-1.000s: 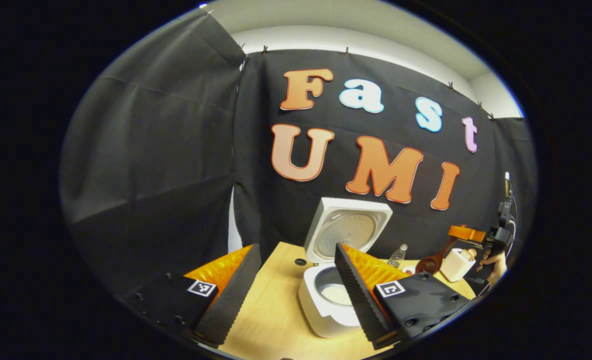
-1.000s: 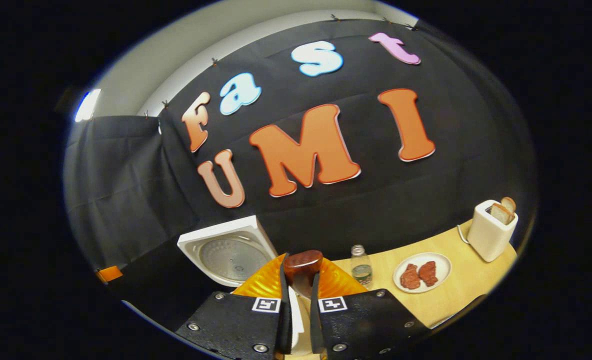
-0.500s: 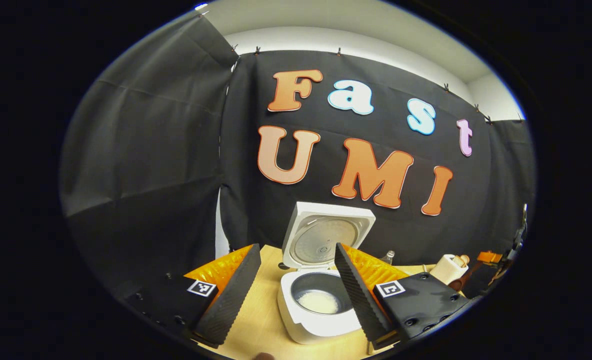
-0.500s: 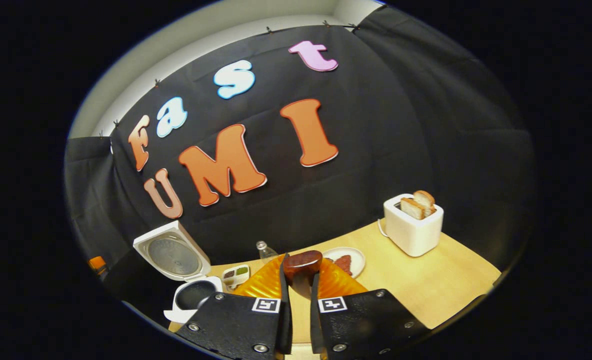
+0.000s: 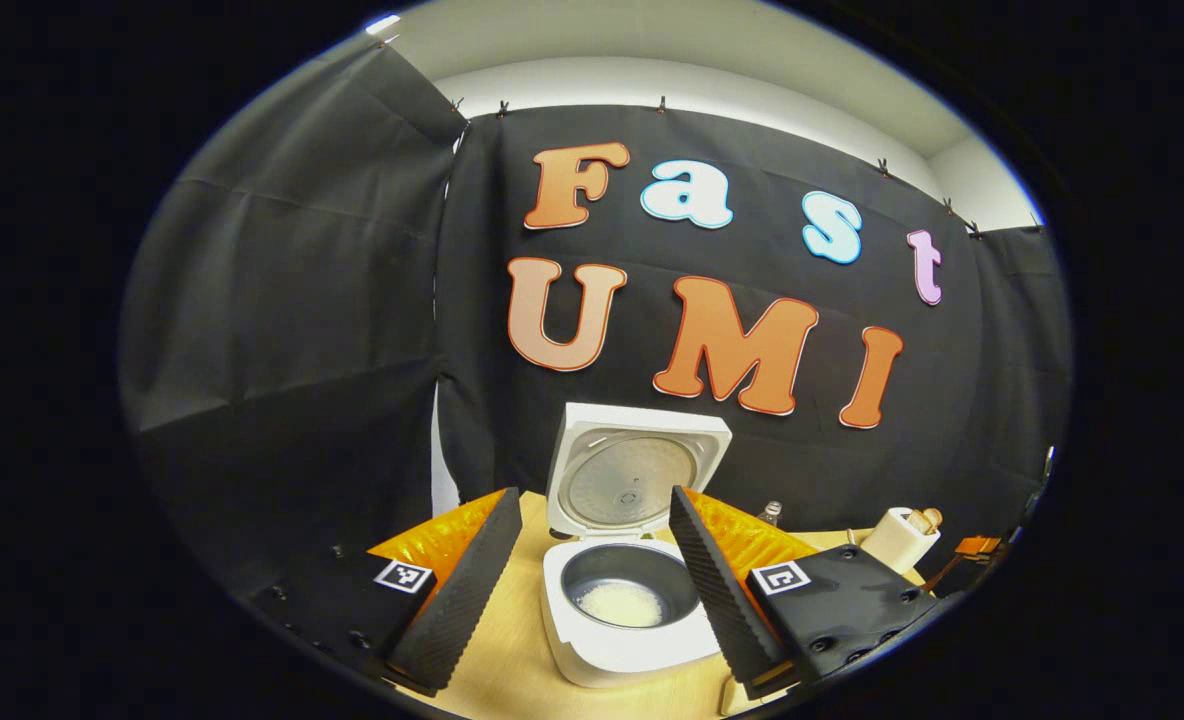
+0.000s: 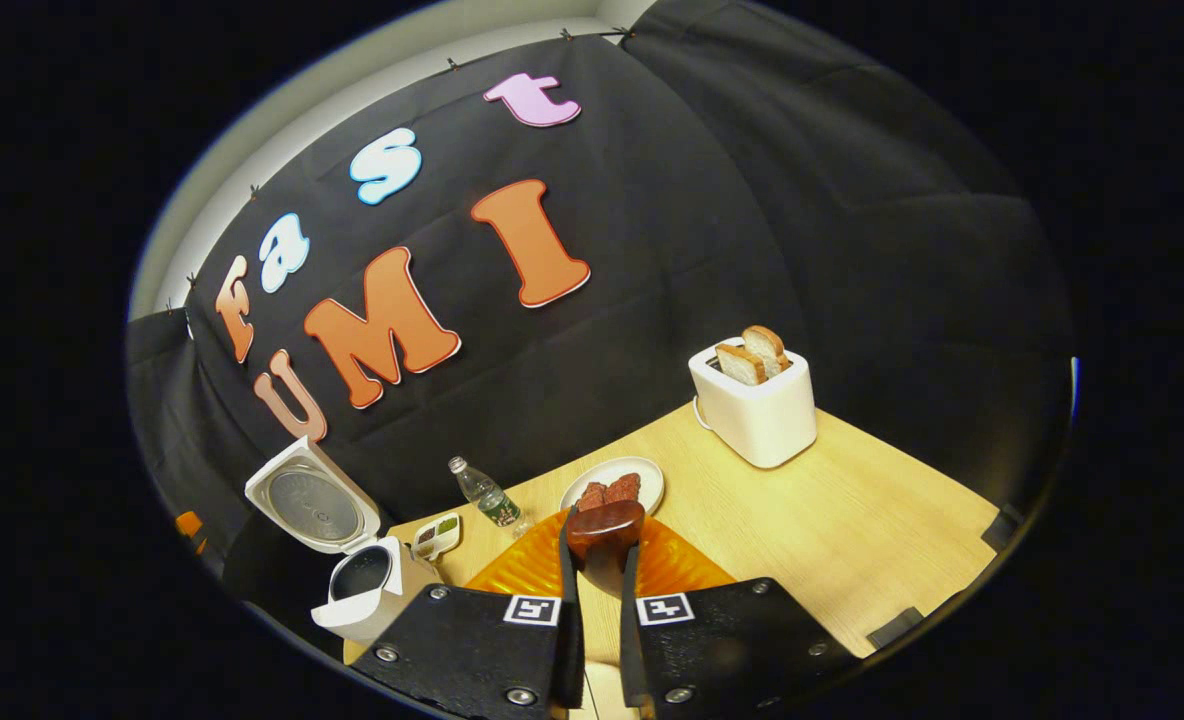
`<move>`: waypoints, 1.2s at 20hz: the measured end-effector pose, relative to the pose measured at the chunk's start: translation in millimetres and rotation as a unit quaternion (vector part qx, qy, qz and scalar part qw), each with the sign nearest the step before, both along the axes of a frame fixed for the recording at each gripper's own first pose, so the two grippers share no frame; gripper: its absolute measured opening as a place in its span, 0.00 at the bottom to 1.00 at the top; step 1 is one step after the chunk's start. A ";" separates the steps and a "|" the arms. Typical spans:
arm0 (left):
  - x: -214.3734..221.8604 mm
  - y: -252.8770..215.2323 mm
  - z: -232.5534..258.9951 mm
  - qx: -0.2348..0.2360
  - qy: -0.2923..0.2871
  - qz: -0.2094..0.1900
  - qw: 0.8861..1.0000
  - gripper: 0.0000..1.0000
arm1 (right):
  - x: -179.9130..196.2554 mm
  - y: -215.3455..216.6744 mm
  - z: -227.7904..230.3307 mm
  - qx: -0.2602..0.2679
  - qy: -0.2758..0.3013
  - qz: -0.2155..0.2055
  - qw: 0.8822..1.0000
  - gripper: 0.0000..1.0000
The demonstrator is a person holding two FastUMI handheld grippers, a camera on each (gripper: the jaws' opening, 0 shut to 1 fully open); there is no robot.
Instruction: Close the left gripper, press the button to open the rice cooker; take a wooden spoon from the chopstick holder with the right hand, scoop a spoonful of rice and pour it into the rice cooker, then put the wooden spoon back into the chopstick holder.
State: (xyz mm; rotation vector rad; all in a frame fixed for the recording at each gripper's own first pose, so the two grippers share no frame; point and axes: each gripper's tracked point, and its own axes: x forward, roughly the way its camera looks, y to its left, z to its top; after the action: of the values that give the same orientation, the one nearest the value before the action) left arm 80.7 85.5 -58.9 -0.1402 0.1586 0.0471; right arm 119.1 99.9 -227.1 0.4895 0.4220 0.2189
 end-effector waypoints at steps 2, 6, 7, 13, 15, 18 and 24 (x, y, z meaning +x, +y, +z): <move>-4.6 -9.2 -4.7 -0.005 0.004 0.001 1.000 1.00 | -0.9 4.3 -17.7 0.000 0.017 0.012 1.000 0.13; -15.9 -19.1 -15.3 -0.008 0.014 0.011 1.000 1.00 | 4.6 13.0 -45.4 -0.003 0.039 0.027 0.999 0.13; -18.5 -17.6 -16.7 -0.006 0.016 0.018 1.000 1.00 | 5.6 15.2 -50.9 0.000 0.044 0.030 0.999 0.13; -37.4 -9.5 -31.5 -0.010 0.033 0.047 0.998 1.00 | 8.5 20.3 -83.4 -0.003 0.066 0.041 0.997 0.13; -42.6 -5.3 -35.5 -0.011 0.037 0.055 0.998 1.00 | 5.9 20.3 -88.0 0.010 0.072 0.040 0.997 0.14; -46.3 -3.7 -35.9 -0.006 0.039 0.059 0.997 1.00 | 7.2 15.7 -88.6 0.040 0.075 0.030 0.996 0.14; -46.8 -7.6 -27.5 0.004 0.034 0.052 0.998 1.00 | 9.6 -18.9 -102.8 -0.028 0.079 -0.012 0.996 0.48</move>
State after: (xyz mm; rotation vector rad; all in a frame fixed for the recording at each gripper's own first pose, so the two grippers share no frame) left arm 33.8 77.8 -86.3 -0.1380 0.2185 0.1558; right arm 128.8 81.0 -330.0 0.4574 0.5760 0.1454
